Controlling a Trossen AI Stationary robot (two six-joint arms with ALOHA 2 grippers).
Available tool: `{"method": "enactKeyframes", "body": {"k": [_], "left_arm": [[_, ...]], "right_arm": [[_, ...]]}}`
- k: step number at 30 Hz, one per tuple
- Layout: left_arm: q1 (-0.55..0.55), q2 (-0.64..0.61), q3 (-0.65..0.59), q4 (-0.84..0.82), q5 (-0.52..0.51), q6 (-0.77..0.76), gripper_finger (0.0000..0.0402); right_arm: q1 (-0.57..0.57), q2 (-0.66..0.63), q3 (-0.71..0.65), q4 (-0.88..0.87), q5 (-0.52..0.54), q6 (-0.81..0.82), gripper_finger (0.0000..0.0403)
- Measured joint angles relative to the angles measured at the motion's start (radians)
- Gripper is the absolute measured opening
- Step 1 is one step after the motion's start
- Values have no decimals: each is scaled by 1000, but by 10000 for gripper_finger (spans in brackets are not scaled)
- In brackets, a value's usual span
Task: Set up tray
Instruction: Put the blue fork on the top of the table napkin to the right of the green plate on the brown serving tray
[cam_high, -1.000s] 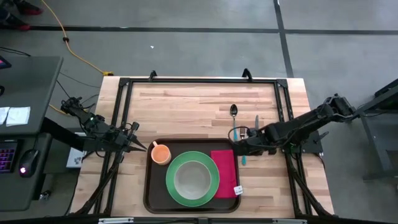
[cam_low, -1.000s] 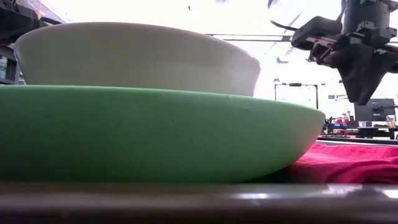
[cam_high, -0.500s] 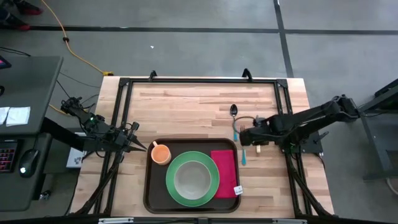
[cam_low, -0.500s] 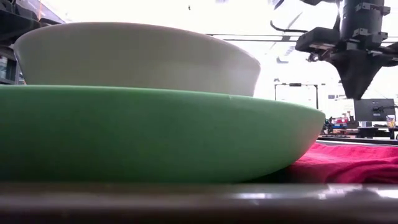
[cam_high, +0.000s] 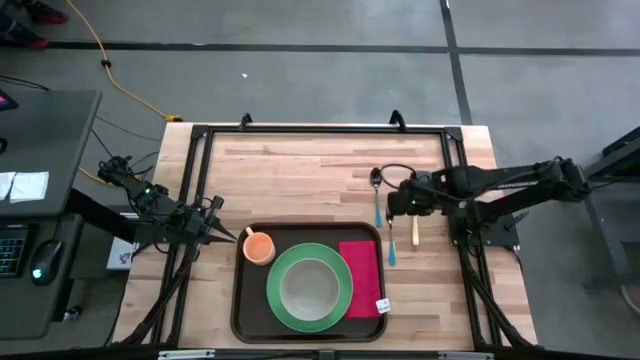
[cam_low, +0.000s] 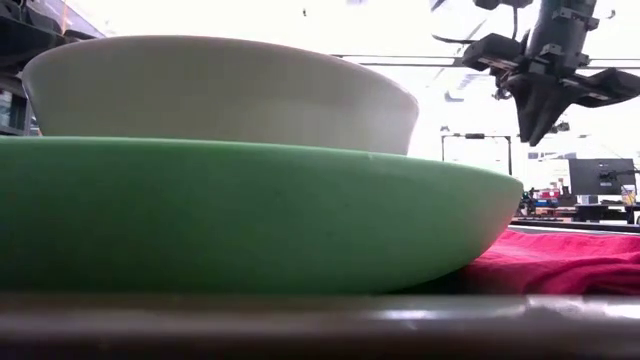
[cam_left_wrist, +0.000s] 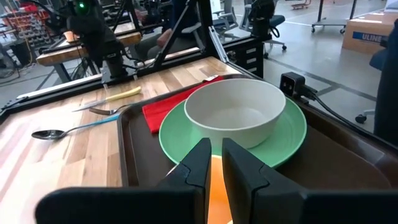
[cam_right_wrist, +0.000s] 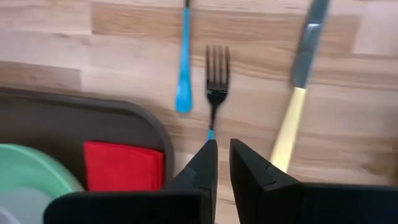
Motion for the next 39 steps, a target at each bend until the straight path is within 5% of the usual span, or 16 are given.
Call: {"method": "enactKeyframes", "body": {"k": [39], "left_arm": [[0, 0, 0, -5, -2, -20, 72]], "right_arm": [[-26, 330, 0, 181, -151, -111, 88]]}}
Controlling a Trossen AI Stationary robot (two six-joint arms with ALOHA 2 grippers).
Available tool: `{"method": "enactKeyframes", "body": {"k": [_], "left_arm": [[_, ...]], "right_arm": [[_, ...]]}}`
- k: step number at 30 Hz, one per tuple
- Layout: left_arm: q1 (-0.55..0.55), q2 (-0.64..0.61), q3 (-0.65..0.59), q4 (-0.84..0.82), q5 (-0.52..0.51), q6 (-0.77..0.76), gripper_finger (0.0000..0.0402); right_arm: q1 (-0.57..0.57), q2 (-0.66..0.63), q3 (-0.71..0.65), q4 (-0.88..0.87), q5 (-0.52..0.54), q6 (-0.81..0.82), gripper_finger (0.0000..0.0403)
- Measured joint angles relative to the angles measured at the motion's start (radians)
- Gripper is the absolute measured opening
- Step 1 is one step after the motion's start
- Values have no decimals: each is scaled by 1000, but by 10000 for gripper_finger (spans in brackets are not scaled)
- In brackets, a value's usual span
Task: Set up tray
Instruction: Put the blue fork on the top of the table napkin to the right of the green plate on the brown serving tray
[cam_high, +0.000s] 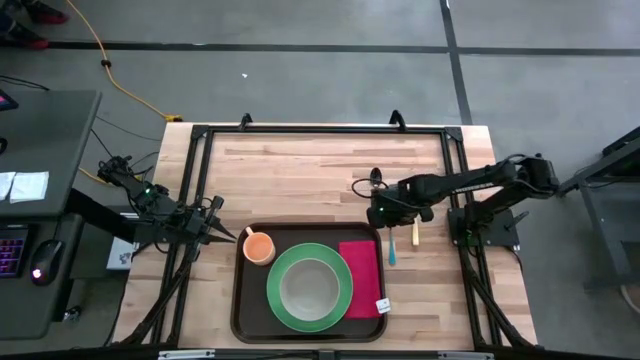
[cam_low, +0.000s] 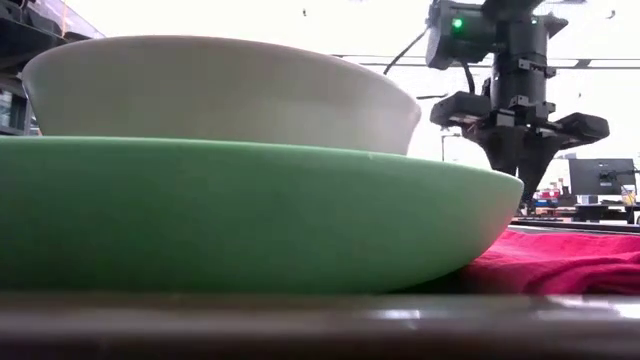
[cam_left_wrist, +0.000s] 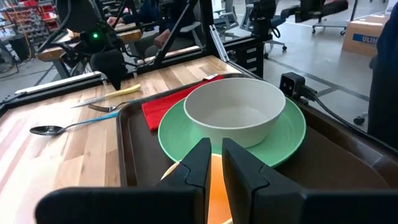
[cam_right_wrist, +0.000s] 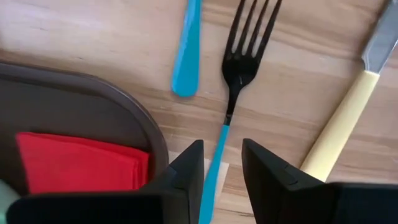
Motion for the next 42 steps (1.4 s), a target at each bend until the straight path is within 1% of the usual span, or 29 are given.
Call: {"method": "enactKeyframes", "body": {"k": [5, 12, 23, 31, 37, 40, 42], "left_arm": [[0, 0, 0, 0, 1, -10, 72], [0, 0, 0, 0, 3, -14, 72], [0, 0, 0, 0, 3, -13, 72], [0, 0, 0, 0, 3, -13, 72], [0, 0, 0, 0, 2, -12, 72], [0, 0, 0, 0, 2, -12, 72], [0, 0, 0, 0, 2, -12, 72]], "right_arm": [[0, 33, 0, 14, -24, -10, 102], [0, 38, 0, 31, -19, -3, 120], [0, 38, -15, 38, -28, 6, 119], [0, 38, -63, 110, -38, 23, 119], [0, 38, -67, 109, -30, 17, 119], [0, 38, -95, 123, -38, 18, 119], [0, 38, -123, 156, -61, 20, 119]]}}
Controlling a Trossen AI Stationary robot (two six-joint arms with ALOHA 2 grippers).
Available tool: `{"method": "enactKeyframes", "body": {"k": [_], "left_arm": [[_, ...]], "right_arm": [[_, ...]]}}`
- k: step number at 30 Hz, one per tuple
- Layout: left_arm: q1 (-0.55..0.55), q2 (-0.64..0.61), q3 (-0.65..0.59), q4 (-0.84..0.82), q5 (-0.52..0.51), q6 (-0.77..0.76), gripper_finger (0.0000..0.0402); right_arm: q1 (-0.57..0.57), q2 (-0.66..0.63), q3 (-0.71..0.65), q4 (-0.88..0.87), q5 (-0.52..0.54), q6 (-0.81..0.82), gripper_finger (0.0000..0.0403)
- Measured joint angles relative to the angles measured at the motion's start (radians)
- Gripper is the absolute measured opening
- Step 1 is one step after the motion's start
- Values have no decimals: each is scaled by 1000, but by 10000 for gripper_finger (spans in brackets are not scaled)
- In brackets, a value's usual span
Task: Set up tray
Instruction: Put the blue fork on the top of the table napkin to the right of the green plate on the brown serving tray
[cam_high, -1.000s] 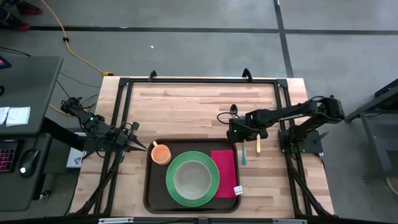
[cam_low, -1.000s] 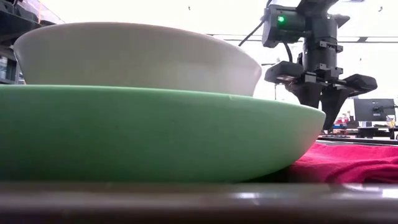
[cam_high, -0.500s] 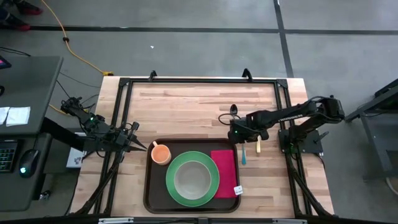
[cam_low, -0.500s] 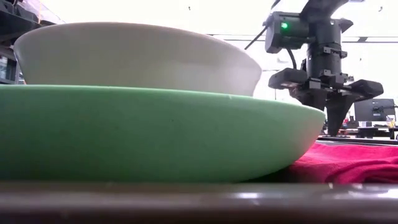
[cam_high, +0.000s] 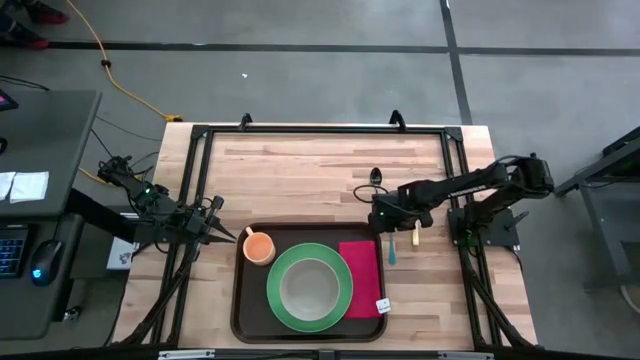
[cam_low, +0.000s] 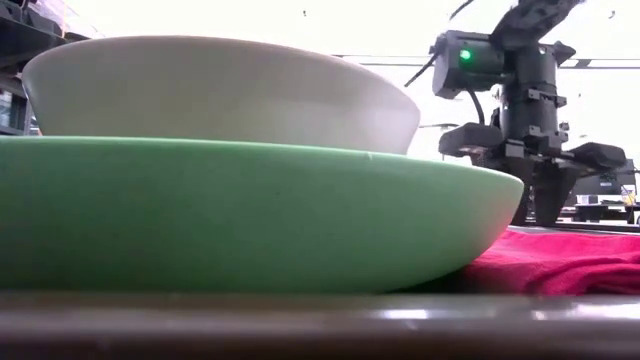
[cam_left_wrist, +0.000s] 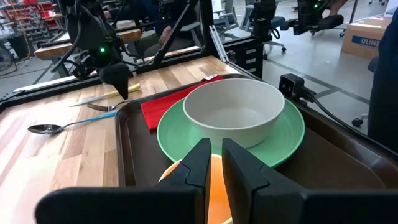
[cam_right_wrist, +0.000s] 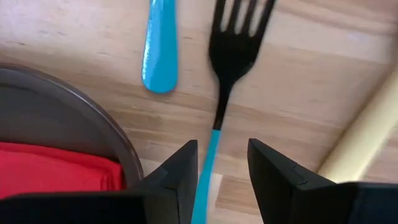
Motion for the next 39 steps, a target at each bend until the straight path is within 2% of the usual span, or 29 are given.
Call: {"method": "enactKeyframes", "body": {"k": [7, 18, 28, 39], "left_arm": [[0, 0, 0, 0, -3, -1, 72], [0, 0, 0, 0, -2, -1, 72], [0, 0, 0, -1, -2, 4, 72], [0, 0, 0, -8, -2, 6, 72]], "right_arm": [[0, 0, -23, 74, 5, 15, 119], [0, 0, -23, 70, 34, 15, 119], [0, 79, -17, 97, 18, 15, 119], [0, 82, -17, 89, 53, 19, 109]]}}
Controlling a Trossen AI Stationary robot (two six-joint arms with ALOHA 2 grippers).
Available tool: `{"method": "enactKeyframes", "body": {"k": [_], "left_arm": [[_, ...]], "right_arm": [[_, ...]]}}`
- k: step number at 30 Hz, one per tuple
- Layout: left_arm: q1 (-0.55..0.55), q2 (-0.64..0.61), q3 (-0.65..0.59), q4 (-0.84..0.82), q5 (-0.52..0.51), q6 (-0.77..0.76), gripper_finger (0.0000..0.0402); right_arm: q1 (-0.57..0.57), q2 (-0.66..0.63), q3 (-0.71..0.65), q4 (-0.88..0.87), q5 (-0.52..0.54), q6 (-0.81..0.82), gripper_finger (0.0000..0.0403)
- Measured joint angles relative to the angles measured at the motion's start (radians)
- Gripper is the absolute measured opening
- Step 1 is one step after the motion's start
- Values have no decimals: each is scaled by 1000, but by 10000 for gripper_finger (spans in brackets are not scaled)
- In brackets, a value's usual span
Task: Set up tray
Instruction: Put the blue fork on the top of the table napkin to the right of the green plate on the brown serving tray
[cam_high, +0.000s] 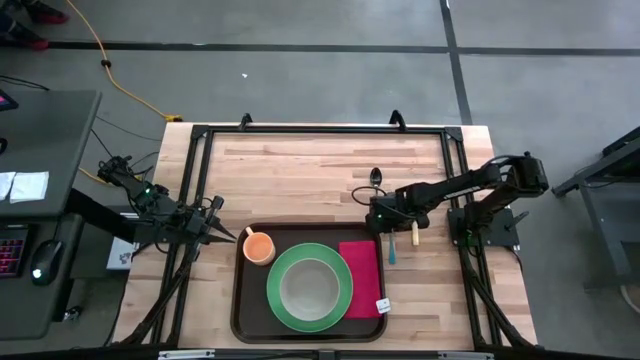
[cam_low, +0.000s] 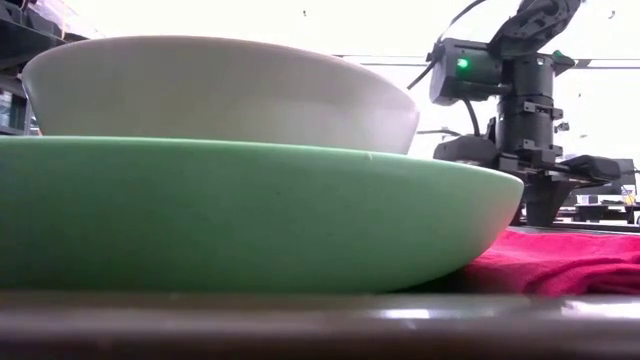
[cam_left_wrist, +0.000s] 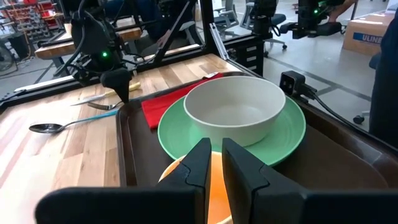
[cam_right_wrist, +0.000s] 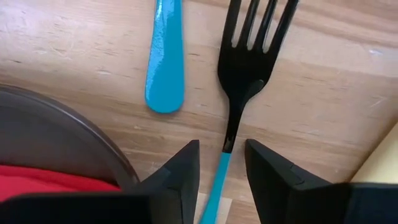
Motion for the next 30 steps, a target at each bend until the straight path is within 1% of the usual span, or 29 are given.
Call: {"method": "enactKeyframes", "body": {"k": [6, 10, 18, 26, 30], "left_arm": [[0, 0, 0, -11, 0, 0, 72], [0, 0, 0, -27, 1, 0, 72], [0, 0, 0, -27, 5, 0, 72], [0, 0, 0, -49, 4, 0, 72], [0, 0, 0, -55, 3, 0, 72]], "right_arm": [[0, 1, -1, -6, 11, 0, 81], [0, 1, -2, -8, 14, 0, 73], [1, 2, -2, -10, 21, 23, 71], [38, 3, -2, -13, 57, 80, 71], [45, 3, -2, -19, 55, 82, 71]]}}
